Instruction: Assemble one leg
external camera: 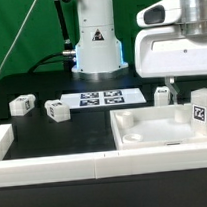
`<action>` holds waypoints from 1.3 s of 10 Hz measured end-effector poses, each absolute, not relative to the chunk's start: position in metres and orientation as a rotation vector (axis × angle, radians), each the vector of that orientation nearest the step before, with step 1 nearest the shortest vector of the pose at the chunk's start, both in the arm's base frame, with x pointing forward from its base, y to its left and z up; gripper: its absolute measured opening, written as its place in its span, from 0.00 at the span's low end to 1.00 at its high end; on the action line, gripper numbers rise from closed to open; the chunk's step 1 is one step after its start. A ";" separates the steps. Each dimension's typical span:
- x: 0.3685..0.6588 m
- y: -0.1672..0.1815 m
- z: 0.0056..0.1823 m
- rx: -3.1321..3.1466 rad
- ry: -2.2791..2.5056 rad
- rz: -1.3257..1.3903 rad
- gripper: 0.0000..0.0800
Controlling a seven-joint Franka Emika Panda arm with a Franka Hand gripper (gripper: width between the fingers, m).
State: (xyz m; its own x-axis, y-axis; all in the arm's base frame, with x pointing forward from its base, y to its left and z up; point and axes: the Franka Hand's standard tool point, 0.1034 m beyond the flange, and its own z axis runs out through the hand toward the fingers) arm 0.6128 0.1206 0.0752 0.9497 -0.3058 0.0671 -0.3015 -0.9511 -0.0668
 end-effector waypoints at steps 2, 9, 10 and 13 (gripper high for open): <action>0.614 0.118 0.077 -3.090 0.177 -0.118 0.81; 0.614 0.119 0.076 -3.099 -0.488 -0.134 0.63; 0.614 0.119 0.076 -3.100 -0.477 -0.134 0.63; 0.614 0.119 0.076 -3.113 -0.336 -0.133 0.36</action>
Offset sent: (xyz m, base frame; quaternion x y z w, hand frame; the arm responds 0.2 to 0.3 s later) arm 0.0029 0.0108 -0.0022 -0.0135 -0.0082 -0.2004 0.9796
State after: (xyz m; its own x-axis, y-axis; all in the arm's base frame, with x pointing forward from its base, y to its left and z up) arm 0.6142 0.1194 0.0759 0.9734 0.2125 0.0852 0.2132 -0.9770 0.0012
